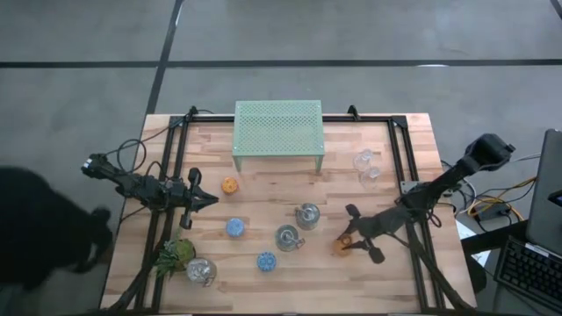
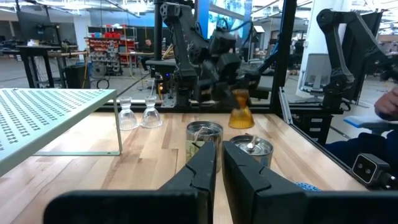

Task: Pick & Place candle stick holders
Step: Put the yellow glass candle holder on the shelf

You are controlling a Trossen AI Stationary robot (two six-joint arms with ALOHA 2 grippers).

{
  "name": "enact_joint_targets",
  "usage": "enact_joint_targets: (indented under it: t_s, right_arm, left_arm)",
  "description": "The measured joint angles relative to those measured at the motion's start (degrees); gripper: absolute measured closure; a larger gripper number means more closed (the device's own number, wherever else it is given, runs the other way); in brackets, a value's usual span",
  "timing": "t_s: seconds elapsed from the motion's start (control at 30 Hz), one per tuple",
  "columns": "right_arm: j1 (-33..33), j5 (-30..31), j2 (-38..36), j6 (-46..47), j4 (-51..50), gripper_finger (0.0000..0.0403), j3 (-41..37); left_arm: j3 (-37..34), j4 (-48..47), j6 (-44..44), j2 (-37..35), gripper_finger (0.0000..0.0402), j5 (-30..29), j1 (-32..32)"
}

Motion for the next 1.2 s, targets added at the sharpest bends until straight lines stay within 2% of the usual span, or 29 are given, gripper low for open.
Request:
enact_joint_targets:
  t_s: [0.23, 0.43, 0.57, 0.63, 0.8, 1.0, 1.2]
  right_arm:
    - [-8.8, 2.5, -3.93, -7.23, -23.2, 0.0279, 15.96]
    - [-18.81, 2.52, -6.04, -13.26, -29.74, 0.0267, 28.11]
    - [-27.67, 2.25, -5.36, -14.24, -33.81, 0.0273, 34.75]
    - [-32.98, -0.83, -4.29, -15.1, -34.86, 0.0277, 37.71]
    - [-46.49, -14.35, 0.96, -15.2, -34.92, 0.0271, 43.61]
    - [-60.23, -20.75, 10.25, -18.12, -34.79, 0.0271, 49.37]
    - [-69.5, -28.69, 20.15, -19.29, -32.46, 0.0275, 53.58]
  left_arm:
    - [0.0, -0.01, -0.01, 0.0, 0.0371, -0.02, 0.01]
    - [0.0, 0.0, -0.01, 0.02, 0.0371, -0.01, 0.01]
    - [0.0, 0.0, -0.01, 0.01, 0.0371, -0.02, 0.01]
    - [0.0, 0.0, 0.0, 0.02, 0.0371, -0.01, 0.0]
    - [0.0, 0.09, -0.01, 0.02, 0.0371, -0.01, 0.01]
    - [0.0, 0.11, -0.01, 0.02, 0.0371, -0.02, 0.01]
    - [0.0, 0.13, -0.01, 0.02, 0.0371, -0.02, 0.02]
